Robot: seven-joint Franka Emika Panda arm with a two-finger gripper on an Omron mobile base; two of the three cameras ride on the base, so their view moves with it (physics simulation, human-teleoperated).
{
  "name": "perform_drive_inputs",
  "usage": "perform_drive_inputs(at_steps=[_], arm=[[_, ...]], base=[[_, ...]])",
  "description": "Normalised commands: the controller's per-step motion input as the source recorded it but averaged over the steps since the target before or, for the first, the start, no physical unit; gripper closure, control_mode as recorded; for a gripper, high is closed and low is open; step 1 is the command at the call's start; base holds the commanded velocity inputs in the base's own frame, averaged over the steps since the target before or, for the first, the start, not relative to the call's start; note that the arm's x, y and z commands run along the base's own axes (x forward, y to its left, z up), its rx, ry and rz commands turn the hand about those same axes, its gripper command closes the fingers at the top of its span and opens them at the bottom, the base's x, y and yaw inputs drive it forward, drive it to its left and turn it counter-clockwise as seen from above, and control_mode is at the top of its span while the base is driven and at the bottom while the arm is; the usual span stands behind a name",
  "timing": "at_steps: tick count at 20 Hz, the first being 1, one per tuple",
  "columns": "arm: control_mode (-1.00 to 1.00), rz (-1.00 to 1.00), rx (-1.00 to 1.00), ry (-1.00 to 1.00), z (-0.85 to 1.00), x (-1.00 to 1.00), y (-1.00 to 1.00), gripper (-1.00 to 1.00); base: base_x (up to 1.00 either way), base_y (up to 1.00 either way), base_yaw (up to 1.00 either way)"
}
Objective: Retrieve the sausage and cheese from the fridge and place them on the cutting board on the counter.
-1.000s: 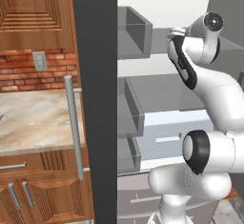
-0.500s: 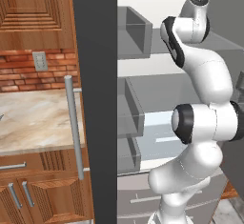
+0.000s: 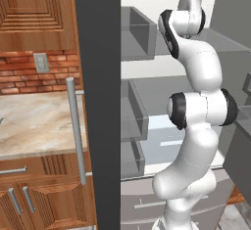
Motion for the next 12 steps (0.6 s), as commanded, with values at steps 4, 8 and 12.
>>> perform_drive_inputs(at_steps=[4, 8, 12], arm=[[-1.0, 0.0, -0.01, 0.01, -0.59, 0.06, -0.48, -1.0], [-1.0, 0.0, 0.0, 0.0, -0.63, 0.04, -0.47, -1.0], [-1.0, 0.0, 0.0, 0.0, -0.42, 0.01, -0.15, -1.0]], base=[[0.0, 0.0, 0.0], [0.0, 0.0, 0.0], [0.0, 0.0, 0.0]])
